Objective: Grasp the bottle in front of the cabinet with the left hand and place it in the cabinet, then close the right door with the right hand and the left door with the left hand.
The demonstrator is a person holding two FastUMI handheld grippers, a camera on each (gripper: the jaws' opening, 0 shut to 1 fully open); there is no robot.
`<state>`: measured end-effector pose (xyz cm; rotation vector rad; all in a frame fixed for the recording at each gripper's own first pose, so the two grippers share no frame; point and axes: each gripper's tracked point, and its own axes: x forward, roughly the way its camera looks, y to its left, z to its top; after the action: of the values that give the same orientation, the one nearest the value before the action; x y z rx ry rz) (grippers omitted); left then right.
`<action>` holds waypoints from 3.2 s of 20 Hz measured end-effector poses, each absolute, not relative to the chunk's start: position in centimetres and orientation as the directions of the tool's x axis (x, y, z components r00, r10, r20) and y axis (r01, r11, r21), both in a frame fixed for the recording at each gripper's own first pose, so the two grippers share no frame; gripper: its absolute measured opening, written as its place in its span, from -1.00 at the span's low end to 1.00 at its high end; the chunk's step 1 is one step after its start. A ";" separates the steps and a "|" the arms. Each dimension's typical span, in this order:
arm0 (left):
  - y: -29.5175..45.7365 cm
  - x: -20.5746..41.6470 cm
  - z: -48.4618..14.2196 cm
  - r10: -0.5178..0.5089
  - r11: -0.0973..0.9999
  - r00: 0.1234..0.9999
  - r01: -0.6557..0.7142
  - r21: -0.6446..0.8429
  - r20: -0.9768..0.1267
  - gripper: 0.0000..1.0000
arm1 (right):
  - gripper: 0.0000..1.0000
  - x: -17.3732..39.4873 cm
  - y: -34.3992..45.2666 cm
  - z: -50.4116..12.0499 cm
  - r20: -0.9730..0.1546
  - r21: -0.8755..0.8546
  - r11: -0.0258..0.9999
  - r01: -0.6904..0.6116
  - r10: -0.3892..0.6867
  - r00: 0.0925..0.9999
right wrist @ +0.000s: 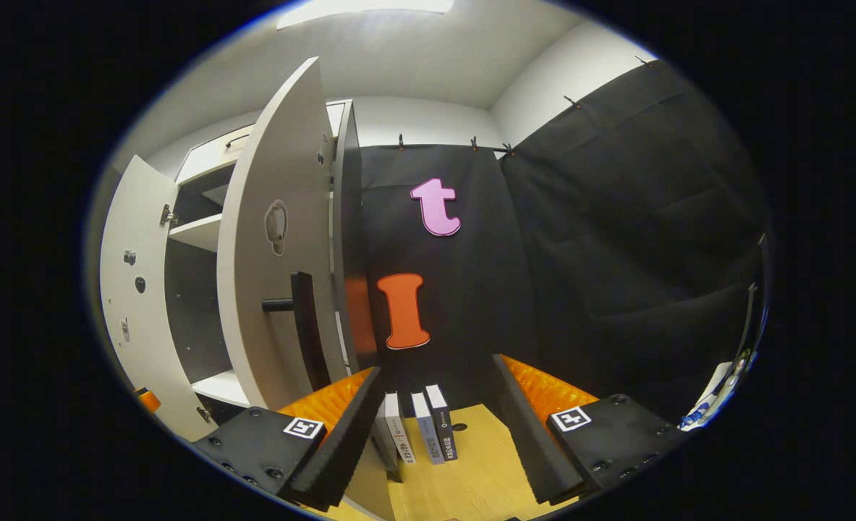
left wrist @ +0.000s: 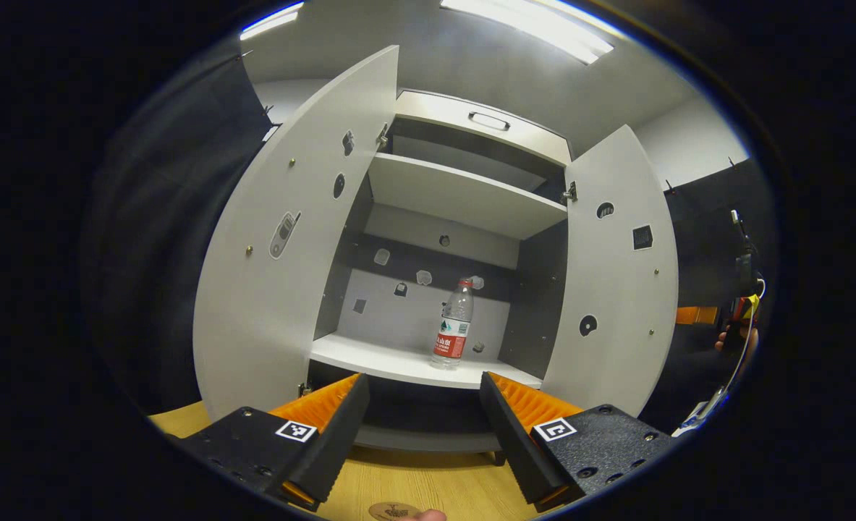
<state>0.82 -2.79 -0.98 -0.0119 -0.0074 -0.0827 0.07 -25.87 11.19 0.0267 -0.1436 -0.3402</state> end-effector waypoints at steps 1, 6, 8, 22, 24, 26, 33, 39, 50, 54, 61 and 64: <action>-2.7 0.8 -1.0 -0.082 0.997 0.997 0.083 -0.013 0.008 0.87 | 0.96 0.3 -25.7 11.0 0.133 0.046 0.945 0.325 -0.328 0.935; -2.9 0.7 -1.4 -0.087 0.996 0.996 0.087 -0.027 -0.005 0.87 | 0.96 0.9 -24.8 10.9 0.130 0.035 0.953 0.301 -0.303 0.944; -2.7 0.4 -1.4 -0.085 0.996 0.996 0.084 -0.025 -0.006 0.87 | 0.96 1.0 -24.7 11.1 0.140 0.023 0.951 0.309 -0.309 0.941; -0.5 0.4 -0.8 -0.088 0.996 0.996 0.088 -0.032 0.003 0.87 | 0.91 1.4 -18.7 10.8 0.149 -0.037 0.971 0.237 -0.229 0.962; 0.1 0.5 -0.7 -0.086 0.996 0.996 0.086 -0.028 0.001 0.87 | 0.91 1.8 -17.7 10.8 0.147 -0.040 0.972 0.232 -0.224 0.964; 0.6 0.6 -0.5 -0.086 0.996 0.996 0.086 -0.023 0.001 0.87 | 0.91 2.0 -16.6 10.5 0.142 -0.035 0.975 0.221 -0.214 0.967; 2.1 0.9 0.1 -0.085 0.996 0.996 0.085 -0.013 0.005 0.87 | 0.92 3.4 -12.8 10.0 0.128 -0.012 0.987 0.162 -0.160 0.979; 2.9 0.8 0.4 -0.074 0.997 0.997 0.074 -0.015 0.013 0.87 | 0.92 4.8 -10.0 9.9 0.121 -0.043 0.993 0.112 -0.106 0.987; 4.5 0.1 1.1 -0.021 1.000 0.999 0.021 -0.009 0.037 0.87 | 0.93 7.2 -4.8 8.8 0.097 -0.045 0.999 -0.016 0.021 0.995; 5.0 0.0 1.2 -0.006 1.000 0.999 0.007 -0.013 0.040 0.87 | 0.93 9.2 -3.2 7.7 0.068 -0.040 0.998 -0.051 0.053 0.996; 5.7 0.0 1.5 0.025 0.999 0.998 -0.024 -0.022 0.055 0.83 | 0.93 12.6 -2.1 6.4 0.056 -0.002 0.997 -0.080 0.080 0.995; 5.9 -0.2 1.2 0.037 0.999 0.998 -0.035 -0.039 0.043 0.87 | 0.94 13.8 -1.5 6.3 0.048 0.004 0.996 -0.084 0.083 0.995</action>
<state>-0.20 5.91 1.23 -0.0386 -0.0440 0.0359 13.76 -1.52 6.26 0.0064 -0.0477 0.0837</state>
